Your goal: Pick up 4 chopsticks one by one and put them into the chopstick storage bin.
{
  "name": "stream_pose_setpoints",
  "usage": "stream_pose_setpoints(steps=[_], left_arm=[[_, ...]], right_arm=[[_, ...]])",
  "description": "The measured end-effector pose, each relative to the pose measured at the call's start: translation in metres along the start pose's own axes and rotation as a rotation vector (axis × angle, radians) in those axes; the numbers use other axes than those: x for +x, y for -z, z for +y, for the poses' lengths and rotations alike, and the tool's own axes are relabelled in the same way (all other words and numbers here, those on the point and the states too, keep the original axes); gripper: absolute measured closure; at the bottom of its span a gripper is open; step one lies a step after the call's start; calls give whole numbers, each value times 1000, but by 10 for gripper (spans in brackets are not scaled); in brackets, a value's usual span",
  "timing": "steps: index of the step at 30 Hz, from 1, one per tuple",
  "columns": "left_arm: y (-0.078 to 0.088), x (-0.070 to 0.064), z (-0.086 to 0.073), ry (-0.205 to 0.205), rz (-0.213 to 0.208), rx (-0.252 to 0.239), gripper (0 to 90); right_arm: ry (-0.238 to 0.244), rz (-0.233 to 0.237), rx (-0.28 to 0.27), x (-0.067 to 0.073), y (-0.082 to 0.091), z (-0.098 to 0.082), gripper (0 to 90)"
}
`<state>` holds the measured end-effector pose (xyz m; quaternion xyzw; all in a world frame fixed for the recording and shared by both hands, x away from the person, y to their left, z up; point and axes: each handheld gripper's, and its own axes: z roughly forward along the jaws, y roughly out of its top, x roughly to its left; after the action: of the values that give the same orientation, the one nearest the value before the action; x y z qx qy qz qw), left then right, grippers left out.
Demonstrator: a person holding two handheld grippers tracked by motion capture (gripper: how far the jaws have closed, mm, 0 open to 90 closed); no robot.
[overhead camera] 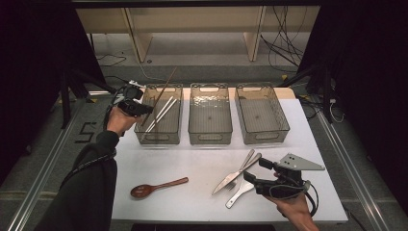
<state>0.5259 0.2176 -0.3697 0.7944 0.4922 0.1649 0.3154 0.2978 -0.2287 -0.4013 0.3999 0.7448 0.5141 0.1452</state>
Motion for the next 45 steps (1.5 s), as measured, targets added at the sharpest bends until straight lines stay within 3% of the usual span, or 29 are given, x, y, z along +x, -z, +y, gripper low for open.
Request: stream_pose_setpoints(steps=[9, 20, 24, 28, 36, 42, 45], left_arm=[[-15, 6, -13, 9, 19, 45, 836], [-23, 4, -16, 8, 44, 55, 834], [-26, 6, -17, 32, 60, 48, 822], [-25, 6, -18, 57, 66, 48, 684], [-10, -6, -21, 73, -10, 22, 459], [10, -22, -31, 41, -111, -10, 362], [16, -30, -38, 15, -136, -15, 338]], right_arm=[[1, 1, 1, 0, 0, 0, 263], [0, 1, 4, 0, 0, 0, 265], [-1, 1, 1, 0, 0, 0, 265], [-6, 0, 2, 0, 1, 0, 266], [-1, -1, 2, 0, 0, 0, 266], [0, -1, 3, 0, 0, 0, 266], [-2, -1, 7, 1, 0, 0, 266]])
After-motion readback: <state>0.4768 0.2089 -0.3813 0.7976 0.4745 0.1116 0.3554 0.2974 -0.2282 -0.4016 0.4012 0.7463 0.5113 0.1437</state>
